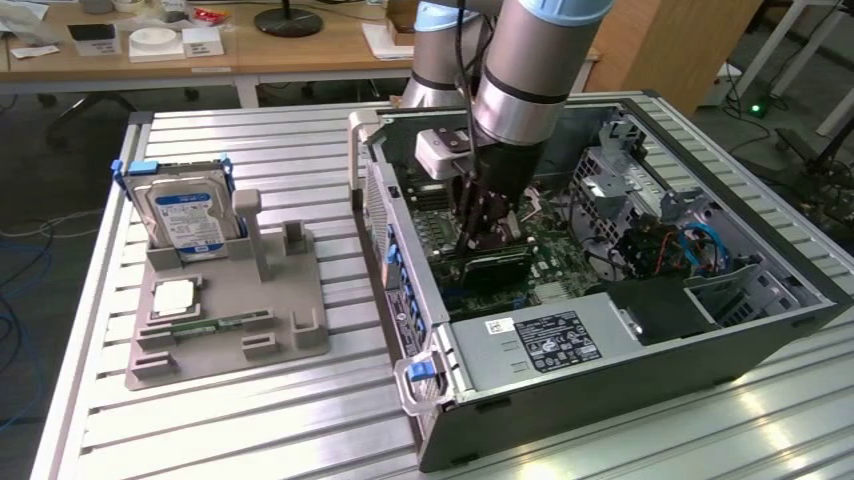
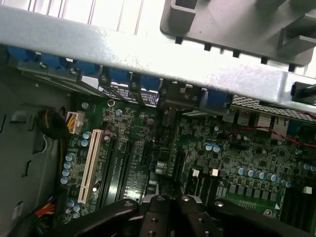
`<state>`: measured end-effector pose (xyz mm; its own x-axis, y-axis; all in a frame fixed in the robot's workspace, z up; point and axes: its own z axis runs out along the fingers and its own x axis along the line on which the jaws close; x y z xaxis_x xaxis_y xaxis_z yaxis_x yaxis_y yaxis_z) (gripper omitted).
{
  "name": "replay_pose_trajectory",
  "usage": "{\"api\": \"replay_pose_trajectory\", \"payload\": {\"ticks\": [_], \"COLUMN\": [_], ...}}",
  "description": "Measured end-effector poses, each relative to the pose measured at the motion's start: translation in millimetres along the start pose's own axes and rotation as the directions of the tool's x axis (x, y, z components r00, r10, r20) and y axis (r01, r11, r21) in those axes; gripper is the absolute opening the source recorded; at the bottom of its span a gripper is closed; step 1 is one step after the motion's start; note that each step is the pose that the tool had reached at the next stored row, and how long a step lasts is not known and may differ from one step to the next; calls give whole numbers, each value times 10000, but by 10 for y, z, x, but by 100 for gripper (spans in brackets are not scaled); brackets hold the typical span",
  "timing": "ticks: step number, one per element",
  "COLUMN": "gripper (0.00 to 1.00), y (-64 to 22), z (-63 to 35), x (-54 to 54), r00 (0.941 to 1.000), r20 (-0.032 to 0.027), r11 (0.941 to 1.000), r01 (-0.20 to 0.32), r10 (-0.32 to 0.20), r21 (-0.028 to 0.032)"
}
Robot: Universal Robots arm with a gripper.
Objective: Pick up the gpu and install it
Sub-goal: 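Press down on the gpu until it lock into place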
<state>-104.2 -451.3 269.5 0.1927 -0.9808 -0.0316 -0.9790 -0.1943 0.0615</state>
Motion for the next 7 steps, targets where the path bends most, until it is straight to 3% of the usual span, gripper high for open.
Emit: {"api": "replay_pose_trajectory", "payload": {"ticks": [7], "gripper": [11], "y": [1], "z": [-3], "x": [0], "r00": [10000], "r20": [-3], "r11": [10000], "r01": [4], "r10": [-4], "r21": [-3]}}
